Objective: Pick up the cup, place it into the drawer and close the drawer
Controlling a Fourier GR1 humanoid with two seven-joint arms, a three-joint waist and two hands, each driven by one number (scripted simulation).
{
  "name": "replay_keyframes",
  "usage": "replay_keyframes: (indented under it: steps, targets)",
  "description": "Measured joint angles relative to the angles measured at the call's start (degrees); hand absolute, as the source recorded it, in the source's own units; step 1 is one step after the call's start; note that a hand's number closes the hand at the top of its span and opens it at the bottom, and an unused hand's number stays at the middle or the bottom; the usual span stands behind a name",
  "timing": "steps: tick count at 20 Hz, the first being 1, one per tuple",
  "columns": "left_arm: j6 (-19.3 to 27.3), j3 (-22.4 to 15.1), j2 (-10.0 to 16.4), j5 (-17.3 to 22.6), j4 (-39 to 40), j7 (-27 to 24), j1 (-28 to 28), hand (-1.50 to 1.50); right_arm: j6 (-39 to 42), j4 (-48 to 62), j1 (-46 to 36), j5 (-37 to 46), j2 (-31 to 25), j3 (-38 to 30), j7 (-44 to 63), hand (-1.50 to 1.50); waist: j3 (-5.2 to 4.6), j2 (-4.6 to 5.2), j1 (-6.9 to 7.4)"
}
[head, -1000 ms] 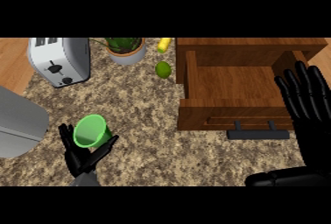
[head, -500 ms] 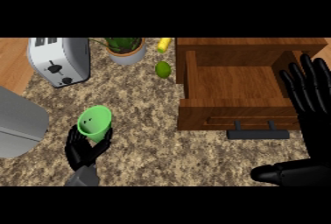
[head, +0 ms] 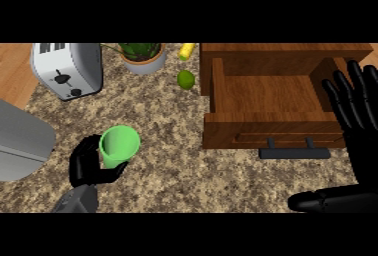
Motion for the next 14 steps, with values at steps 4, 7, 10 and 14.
replay_keyframes:
  steps: [4,7,10,14]
  targets:
    - [-1.5,-1.2,0.1,-1.5,-2.2,-0.1,0.2,1.50,0.4,-0.3,1.4,0.0,-0.1,-0.1,-0.2,-1.50,0.01,-0.08,0.19]
    - [-2.8,-2.0,0.5,-1.7,-5.9,0.5,0.4,1.50,0.7,-0.2,1.7,-0.4,-0.3,-0.4,-0.3,-1.50,0.03,-0.13,0.37]
    - [-3.5,-3.7,0.7,-2.4,-11.6,2.0,1.1,1.50,0.6,-0.9,3.0,0.3,0.3,0.2,-1.0,-1.50,0.06,-0.23,0.53]
    - [-2.7,-6.6,1.1,-3.0,-22.6,8.1,2.3,1.50,0.3,-0.6,2.0,-0.3,-0.2,-0.9,-0.2,-1.50,0.10,-0.33,0.86]
